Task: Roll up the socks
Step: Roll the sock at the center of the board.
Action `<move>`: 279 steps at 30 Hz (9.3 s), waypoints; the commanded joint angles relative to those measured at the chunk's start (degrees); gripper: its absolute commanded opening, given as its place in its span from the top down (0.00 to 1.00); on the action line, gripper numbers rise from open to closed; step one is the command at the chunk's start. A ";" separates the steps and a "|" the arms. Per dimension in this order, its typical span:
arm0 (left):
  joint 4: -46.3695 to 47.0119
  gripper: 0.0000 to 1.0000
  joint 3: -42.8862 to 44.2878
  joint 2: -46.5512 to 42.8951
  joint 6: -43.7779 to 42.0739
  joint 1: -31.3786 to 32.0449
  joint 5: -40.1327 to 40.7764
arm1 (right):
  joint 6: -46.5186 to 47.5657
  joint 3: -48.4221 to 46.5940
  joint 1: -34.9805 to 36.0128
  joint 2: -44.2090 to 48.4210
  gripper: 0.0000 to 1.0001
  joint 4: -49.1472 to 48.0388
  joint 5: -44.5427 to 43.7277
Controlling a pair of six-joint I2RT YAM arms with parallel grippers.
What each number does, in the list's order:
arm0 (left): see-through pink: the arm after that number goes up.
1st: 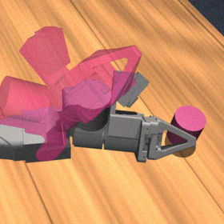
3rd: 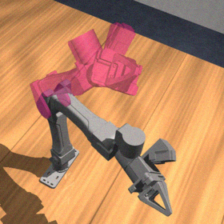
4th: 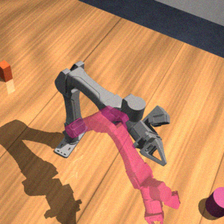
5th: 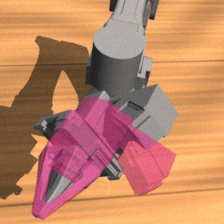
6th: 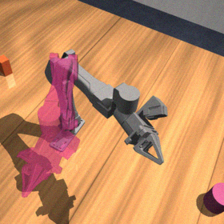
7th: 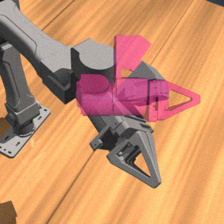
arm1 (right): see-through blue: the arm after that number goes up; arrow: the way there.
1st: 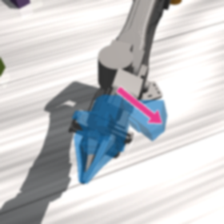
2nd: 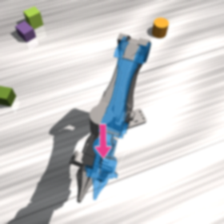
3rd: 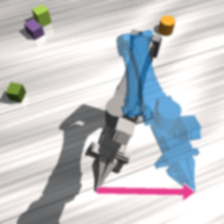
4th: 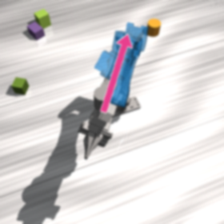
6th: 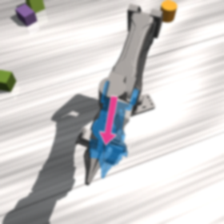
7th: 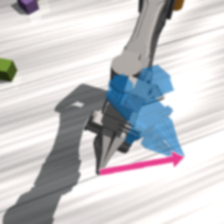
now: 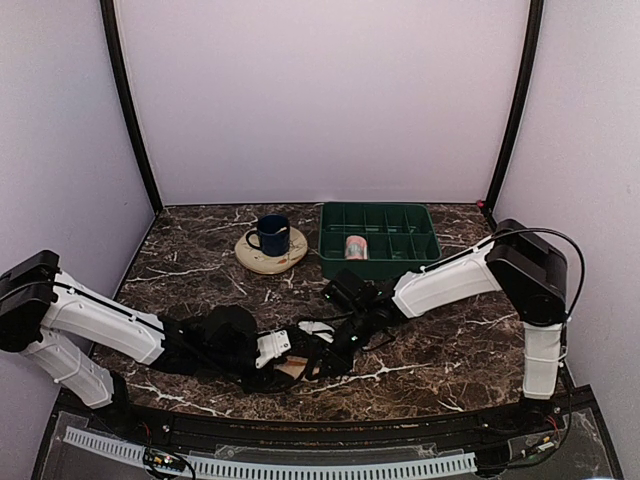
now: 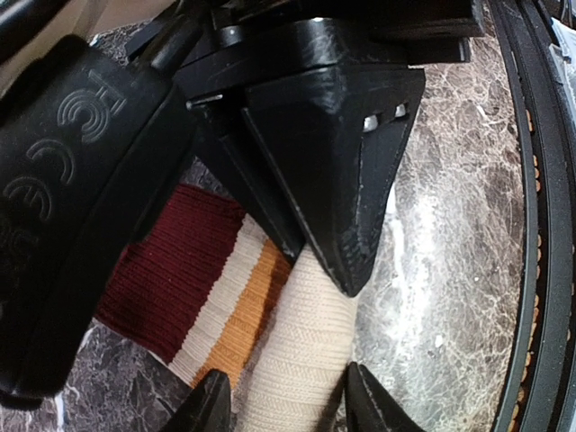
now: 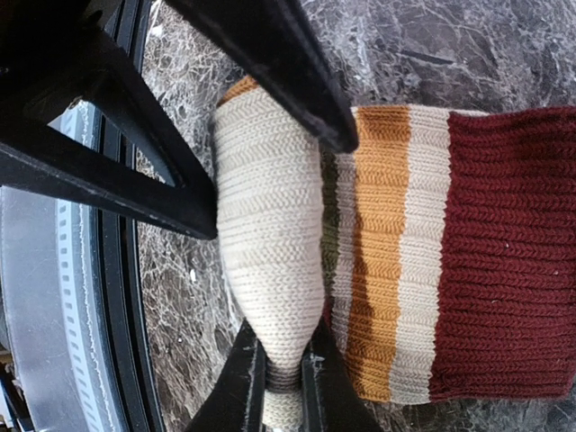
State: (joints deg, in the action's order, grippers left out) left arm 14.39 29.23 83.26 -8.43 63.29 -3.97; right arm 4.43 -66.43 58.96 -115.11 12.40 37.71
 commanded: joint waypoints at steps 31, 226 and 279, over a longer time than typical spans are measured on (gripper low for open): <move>-6.19 1.00 4.10 4.80 -0.43 0.52 -5.77 | -0.04 1.68 -0.91 -4.61 0.79 11.86 -1.46; 1.40 0.58 0.47 -2.89 3.52 -3.34 -5.58 | -2.43 3.94 0.43 -0.23 1.00 4.92 -1.17; -10.88 1.00 9.01 6.78 -4.74 1.05 -3.77 | 1.24 0.82 -2.40 -3.52 0.78 12.15 3.03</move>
State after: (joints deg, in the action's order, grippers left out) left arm 5.43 37.58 89.36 -13.08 64.05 -6.70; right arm 6.42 -67.29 56.55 -115.83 17.69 43.55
